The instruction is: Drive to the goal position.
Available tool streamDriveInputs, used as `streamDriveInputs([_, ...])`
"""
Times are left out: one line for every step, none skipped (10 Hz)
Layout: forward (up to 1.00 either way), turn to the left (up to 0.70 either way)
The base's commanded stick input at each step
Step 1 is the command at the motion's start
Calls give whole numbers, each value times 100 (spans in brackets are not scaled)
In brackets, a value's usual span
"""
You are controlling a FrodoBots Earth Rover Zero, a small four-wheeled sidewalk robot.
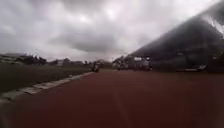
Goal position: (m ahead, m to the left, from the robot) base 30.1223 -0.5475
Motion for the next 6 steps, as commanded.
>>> streamDriveInputs([50, 2])
streamDriveInputs([50, 2])
streamDriveInputs([50, 2])
streamDriveInputs([50, 2])
streamDriveInputs([50, 2])
streamDriveInputs([50, 2])
